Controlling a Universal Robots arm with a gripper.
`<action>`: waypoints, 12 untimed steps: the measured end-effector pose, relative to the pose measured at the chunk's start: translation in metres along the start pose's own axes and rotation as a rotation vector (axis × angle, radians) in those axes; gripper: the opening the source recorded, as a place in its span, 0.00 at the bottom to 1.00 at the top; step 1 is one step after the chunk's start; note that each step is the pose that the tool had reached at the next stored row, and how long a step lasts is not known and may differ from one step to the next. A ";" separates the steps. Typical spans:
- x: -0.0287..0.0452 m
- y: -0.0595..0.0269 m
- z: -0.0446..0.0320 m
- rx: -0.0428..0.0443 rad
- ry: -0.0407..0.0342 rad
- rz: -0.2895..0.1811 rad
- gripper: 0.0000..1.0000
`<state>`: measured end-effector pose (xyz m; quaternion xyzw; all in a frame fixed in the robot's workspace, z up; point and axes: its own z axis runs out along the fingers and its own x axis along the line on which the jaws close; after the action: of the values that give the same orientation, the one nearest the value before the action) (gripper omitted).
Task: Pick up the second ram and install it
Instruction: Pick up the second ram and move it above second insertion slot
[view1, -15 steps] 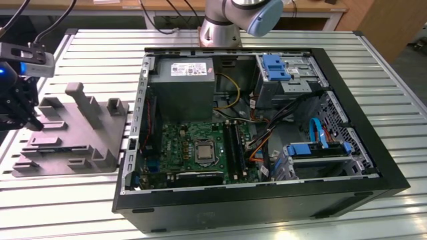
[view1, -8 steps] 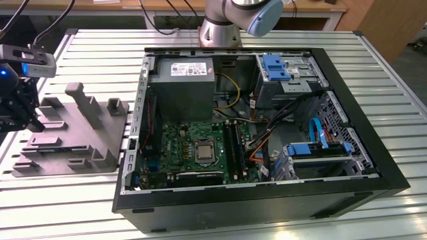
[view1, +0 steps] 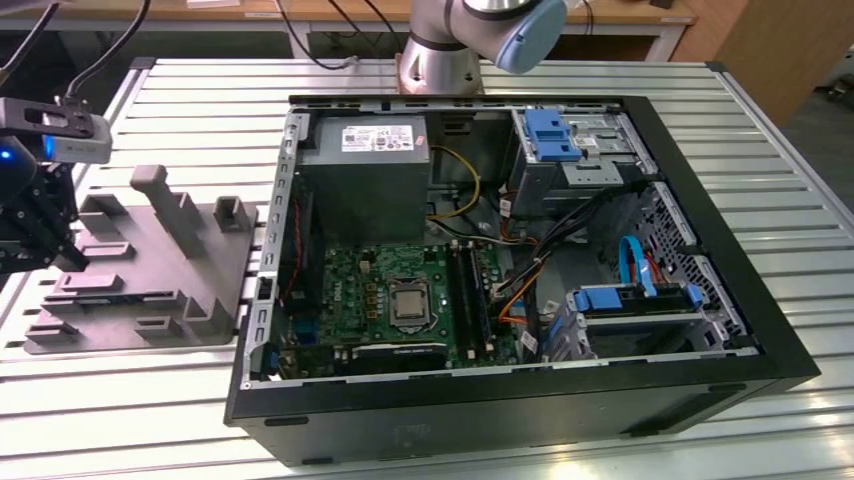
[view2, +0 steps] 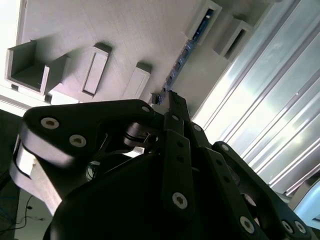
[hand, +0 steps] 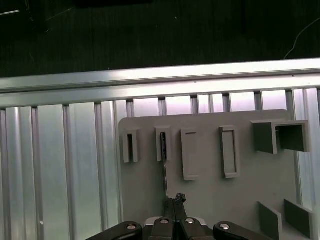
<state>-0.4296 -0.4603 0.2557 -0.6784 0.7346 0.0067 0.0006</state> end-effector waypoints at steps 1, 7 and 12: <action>0.0008 -0.0001 0.0007 0.0000 0.0000 0.000 0.10; 0.0038 -0.0003 0.0082 -0.0002 0.0002 0.000 0.10; 0.0059 -0.0006 0.0140 -0.0001 0.0001 0.000 0.10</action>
<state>-0.4296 -0.4661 0.2416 -0.6784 0.7346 0.0067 0.0005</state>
